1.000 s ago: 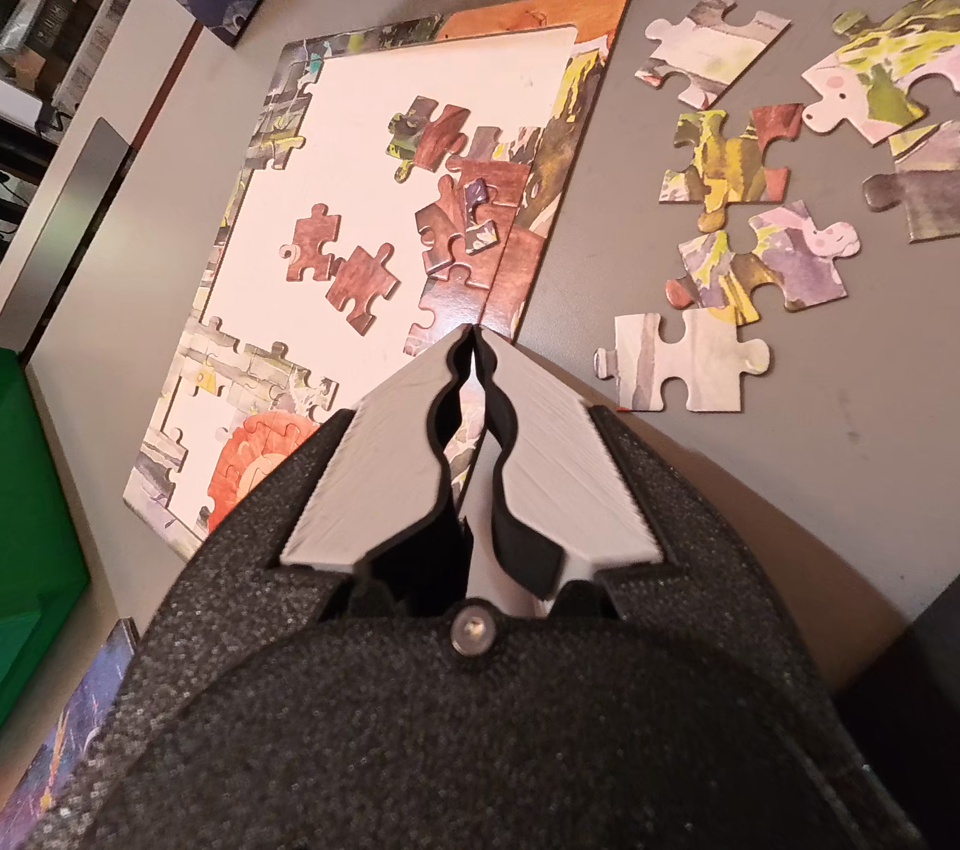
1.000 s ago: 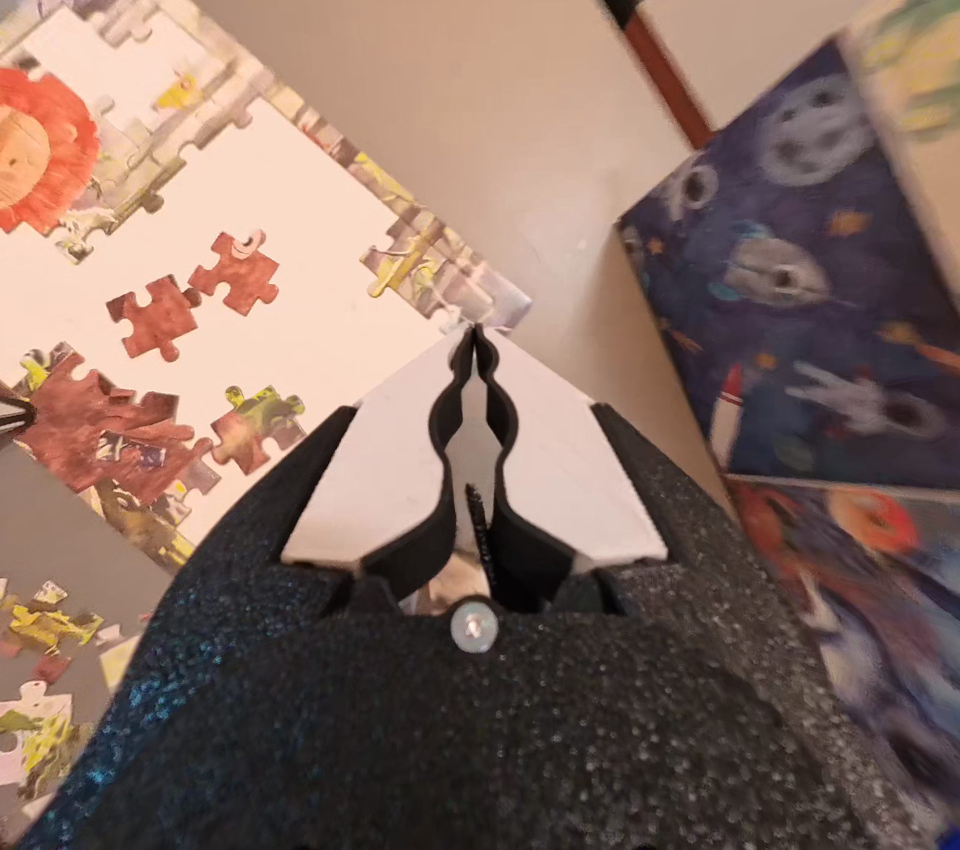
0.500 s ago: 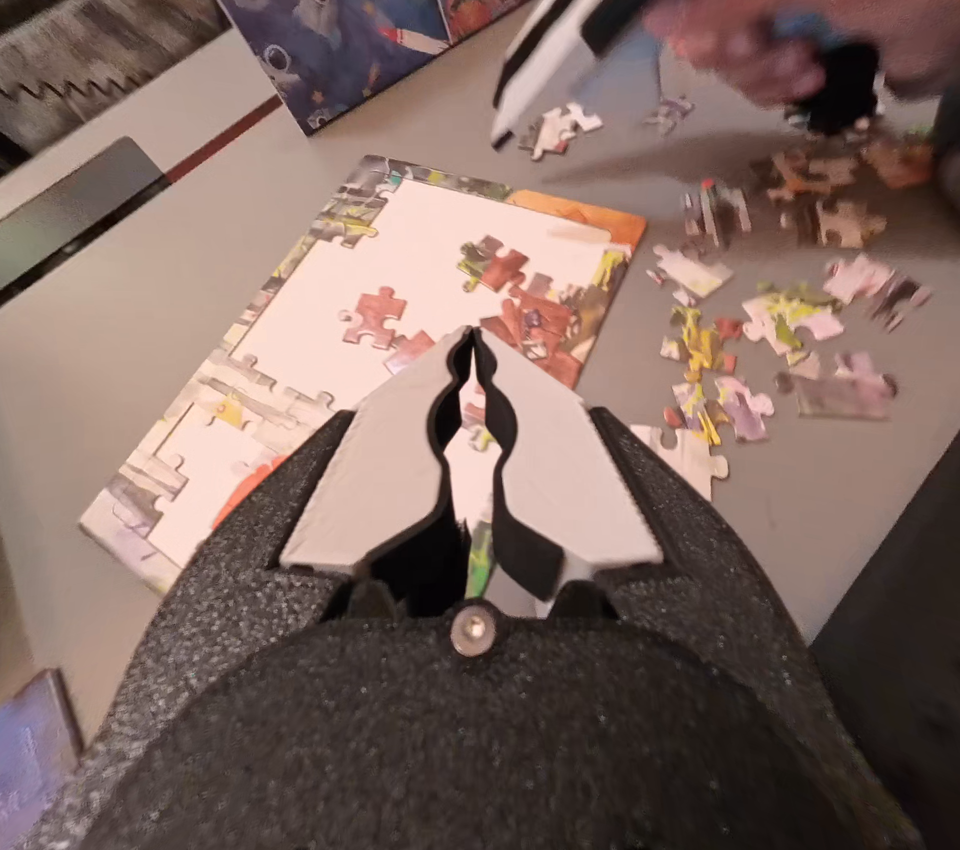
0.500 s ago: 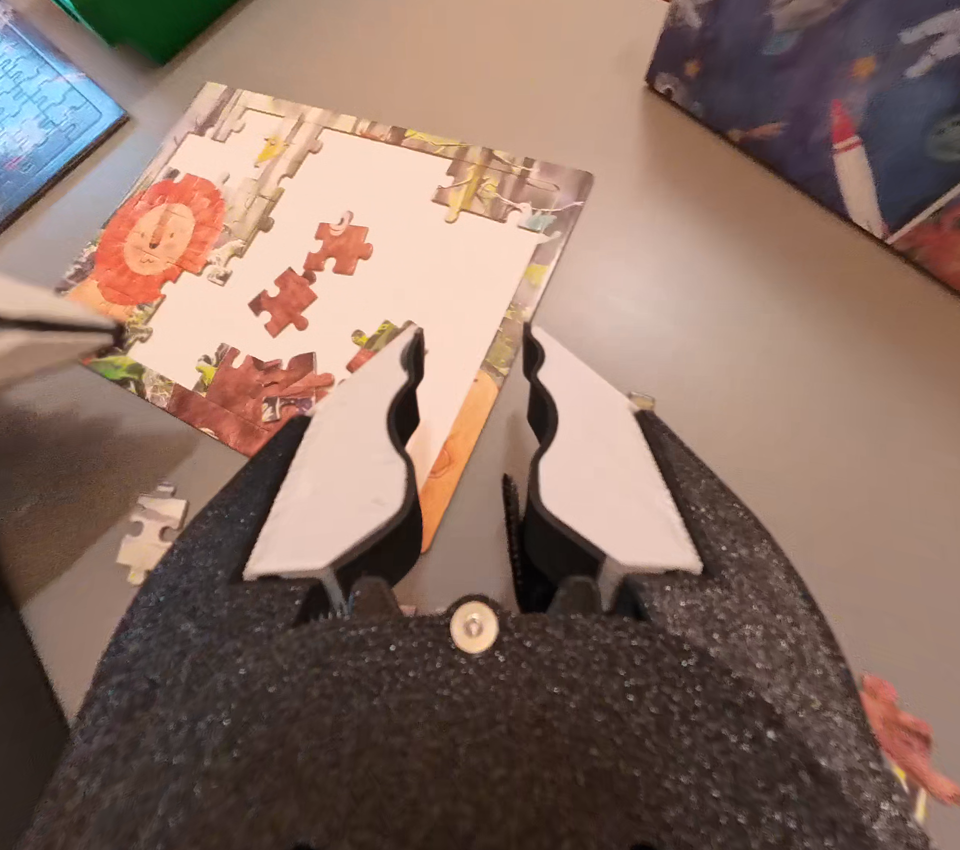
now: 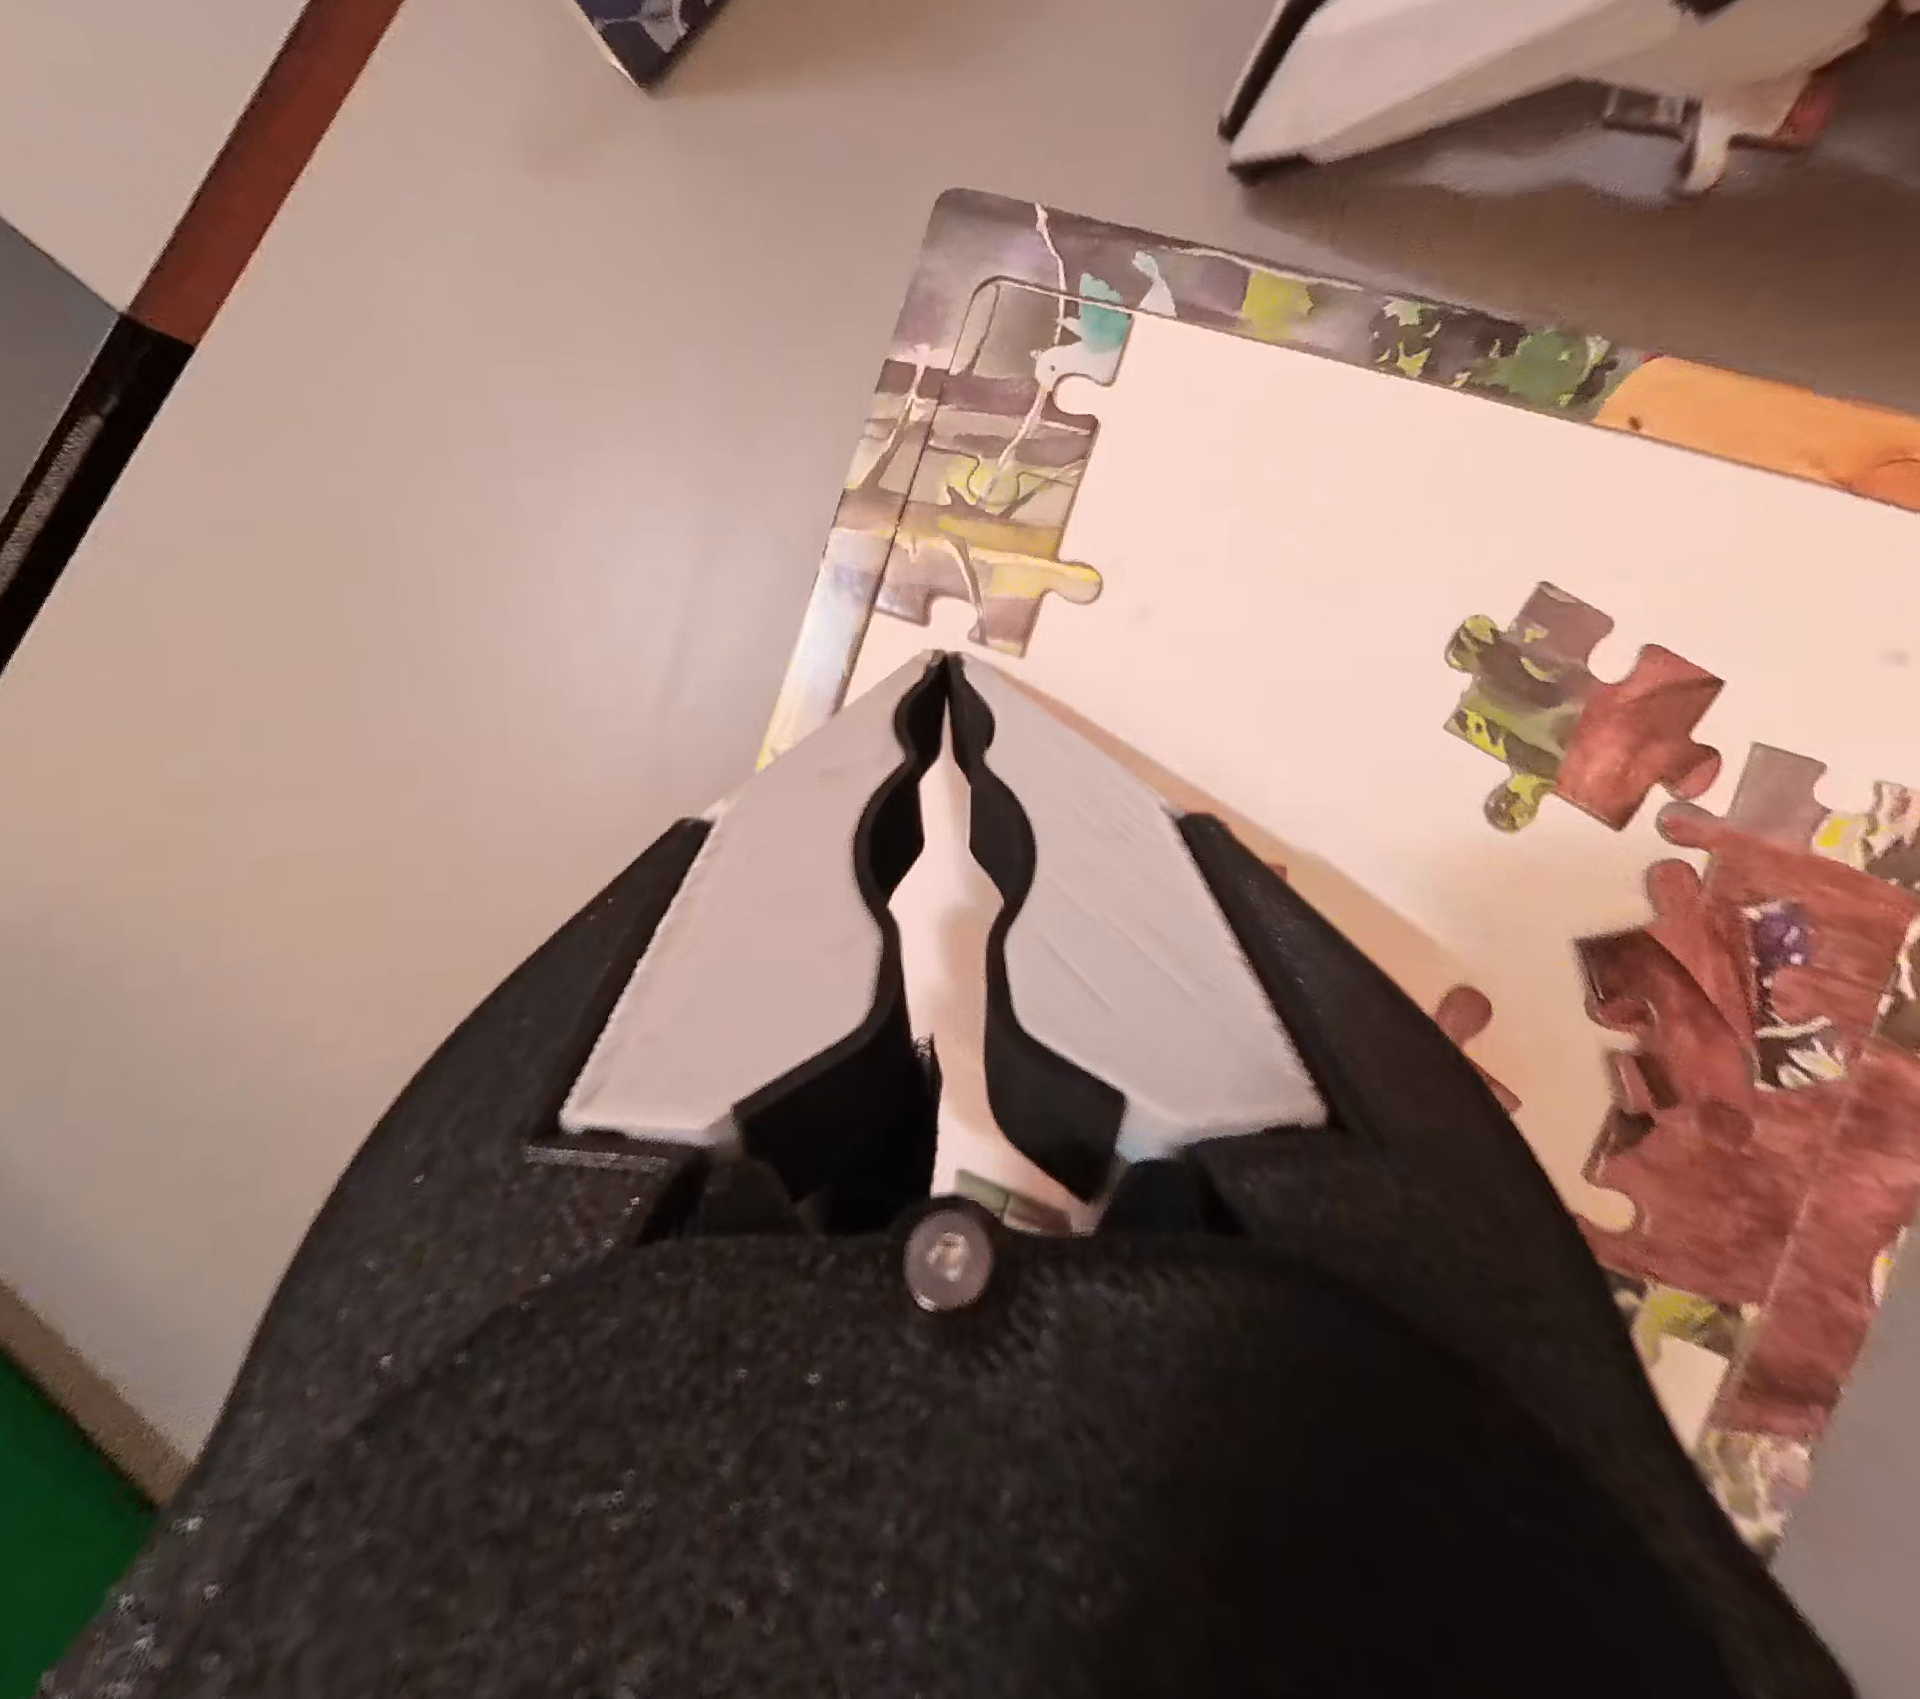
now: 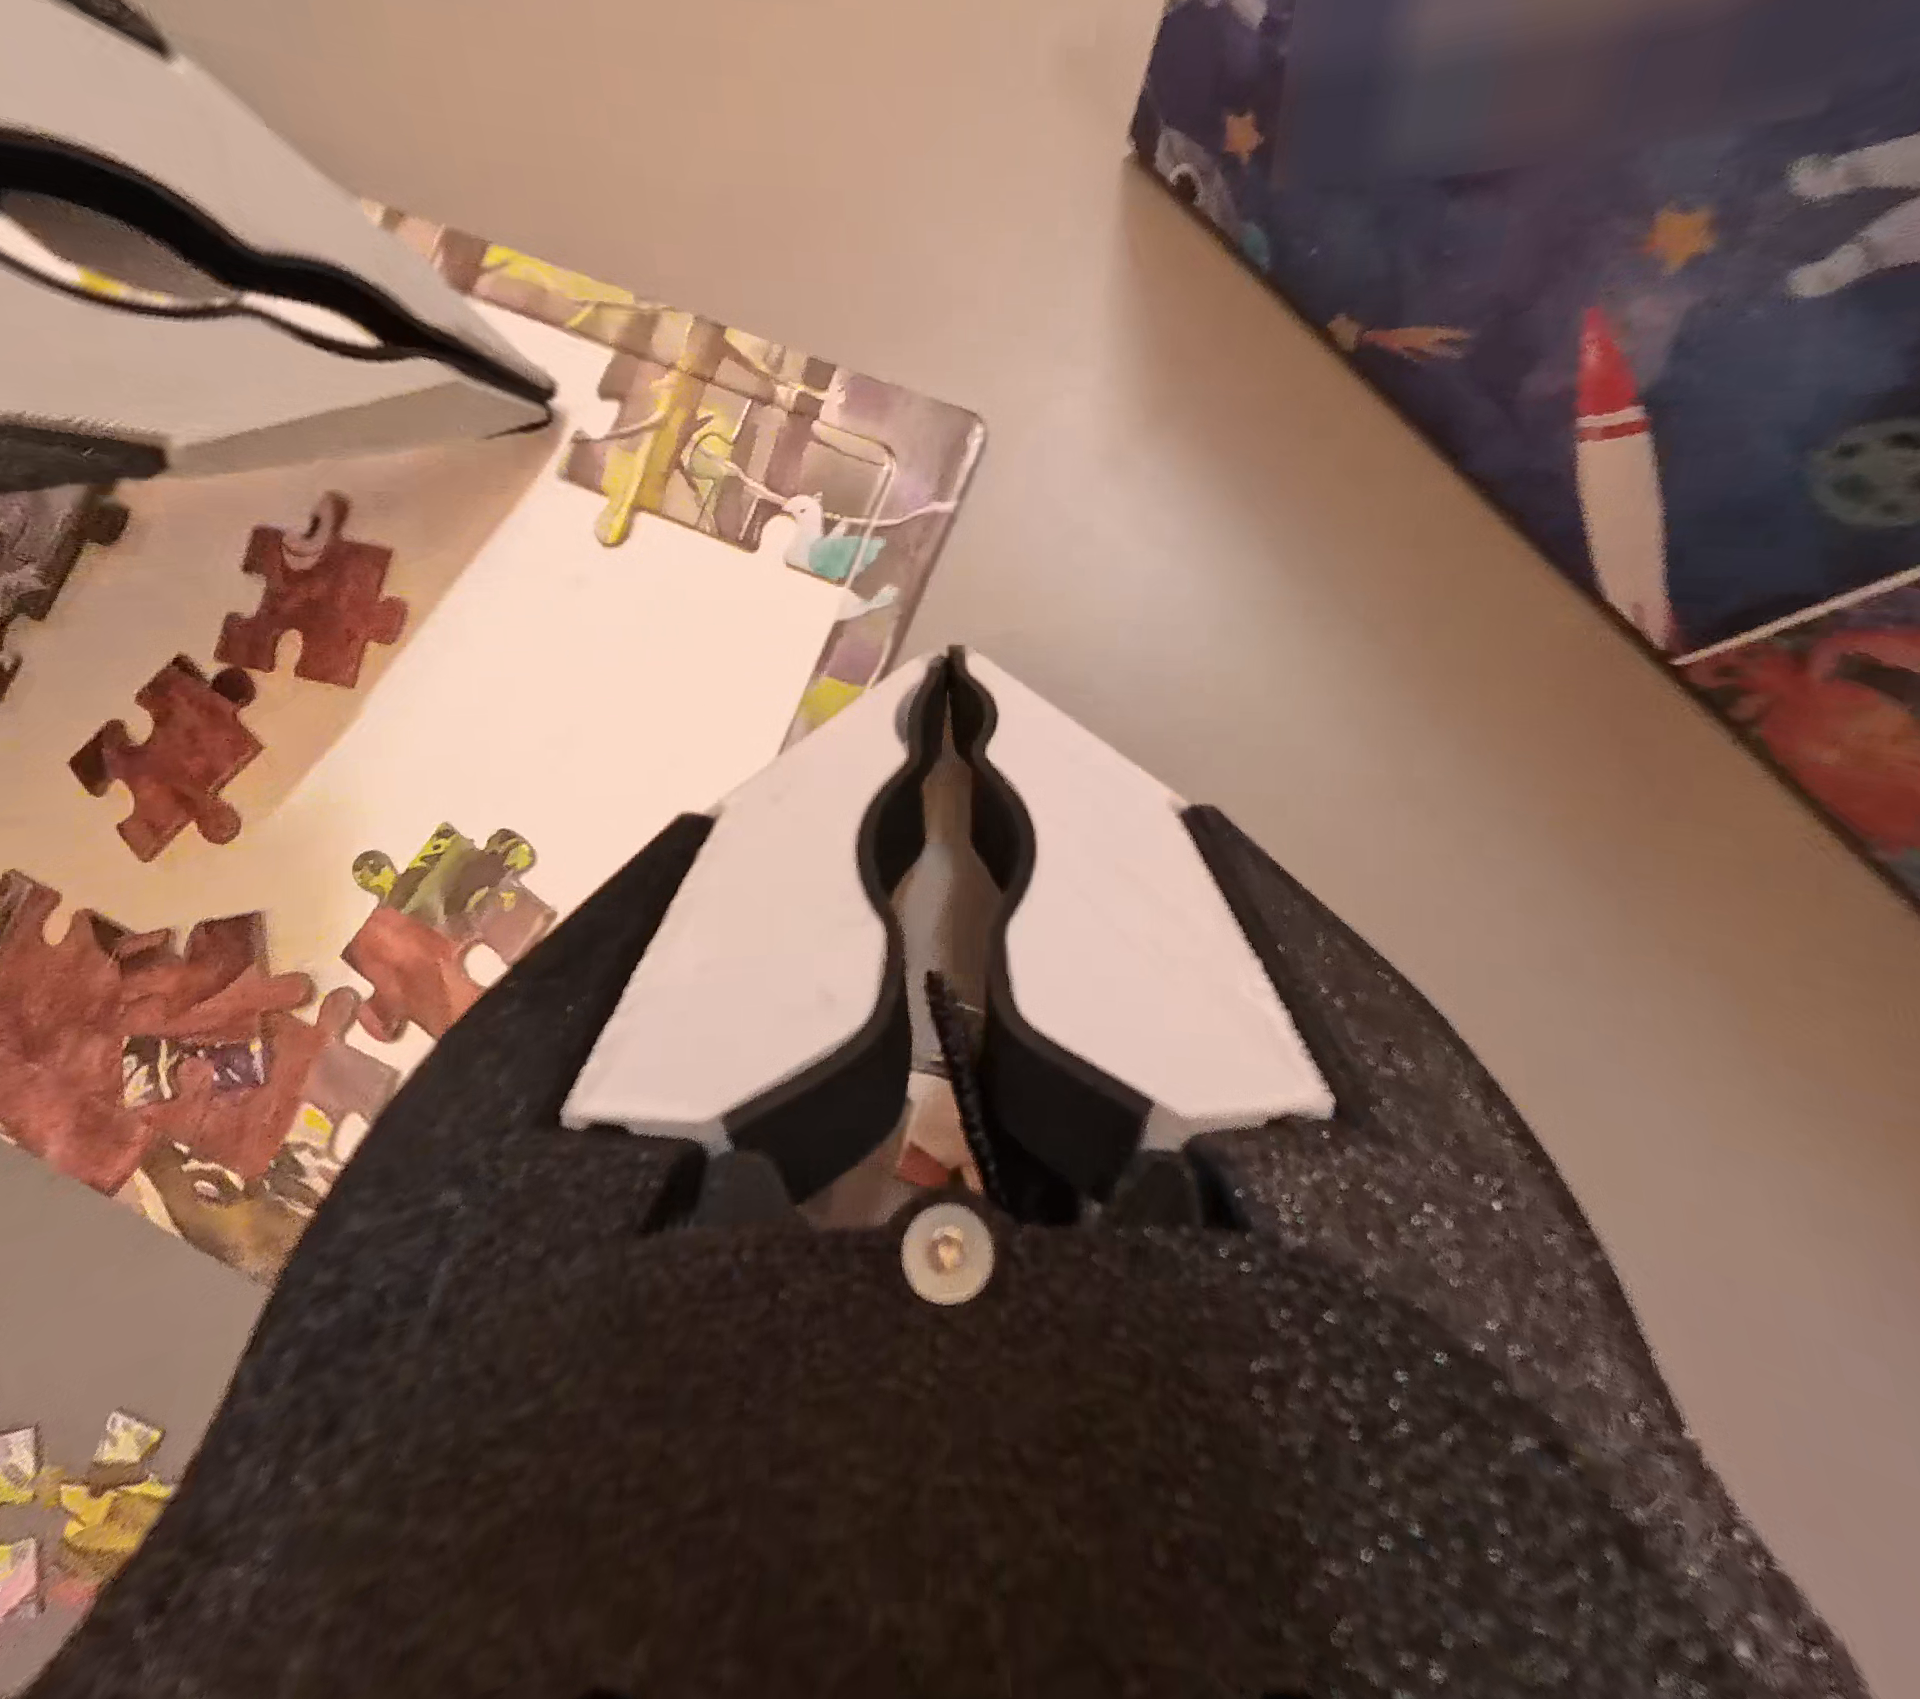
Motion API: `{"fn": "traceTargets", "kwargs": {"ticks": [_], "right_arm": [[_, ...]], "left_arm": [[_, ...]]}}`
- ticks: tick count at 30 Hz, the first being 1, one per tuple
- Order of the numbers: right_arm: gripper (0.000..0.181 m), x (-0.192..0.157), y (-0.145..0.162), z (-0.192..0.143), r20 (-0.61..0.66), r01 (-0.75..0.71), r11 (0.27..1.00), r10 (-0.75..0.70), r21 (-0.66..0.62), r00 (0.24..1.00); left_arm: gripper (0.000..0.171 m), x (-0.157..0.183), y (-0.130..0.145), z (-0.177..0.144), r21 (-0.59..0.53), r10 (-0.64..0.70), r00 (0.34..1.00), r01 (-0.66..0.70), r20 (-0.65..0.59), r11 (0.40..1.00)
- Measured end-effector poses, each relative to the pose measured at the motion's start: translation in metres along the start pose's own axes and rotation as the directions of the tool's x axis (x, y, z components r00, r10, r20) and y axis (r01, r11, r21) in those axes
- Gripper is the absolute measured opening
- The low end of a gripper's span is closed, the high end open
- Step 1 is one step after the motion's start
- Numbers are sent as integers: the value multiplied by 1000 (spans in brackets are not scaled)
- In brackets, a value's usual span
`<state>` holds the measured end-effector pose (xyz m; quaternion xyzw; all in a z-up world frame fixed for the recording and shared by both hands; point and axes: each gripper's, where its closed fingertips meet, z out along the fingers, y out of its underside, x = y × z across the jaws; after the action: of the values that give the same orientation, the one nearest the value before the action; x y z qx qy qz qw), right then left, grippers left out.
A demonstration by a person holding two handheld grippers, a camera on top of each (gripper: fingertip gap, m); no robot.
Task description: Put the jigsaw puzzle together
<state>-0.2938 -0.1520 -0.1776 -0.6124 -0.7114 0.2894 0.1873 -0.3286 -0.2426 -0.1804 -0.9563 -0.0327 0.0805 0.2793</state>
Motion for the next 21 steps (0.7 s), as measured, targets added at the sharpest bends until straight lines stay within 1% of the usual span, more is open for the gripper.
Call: {"fn": "traceTargets", "kwargs": {"ticks": [2,5,8,11,17,21], "right_arm": [[0,-7,5,6,-1,32,999,-32,-21,999],[0,-8,5,6,-47,73,997,-74,-27,996],[0,-9,5,7,-21,59,998,-59,-24,998],[0,-10,5,7,26,8,1000,-8,-9,1000],[0,-10,4,7,10,58,998,-58,-11,998],[0,-8,2,4,19,50,999,-50,6,999]], "left_arm": [[0,0,-1,5,2,6,1000,-6,8,1000],[0,0,-3,7,10,20,1000,-21,19,1000],[0,-4,-6,8,16,21,1000,-21,22,1000],[0,-7,-8,12,24,4,1000,-5,11,1000],[0,-12,-11,14,42,2,999,-4,36,999],[0,-13,-6,8,37,-23,999,21,38,999]]}}
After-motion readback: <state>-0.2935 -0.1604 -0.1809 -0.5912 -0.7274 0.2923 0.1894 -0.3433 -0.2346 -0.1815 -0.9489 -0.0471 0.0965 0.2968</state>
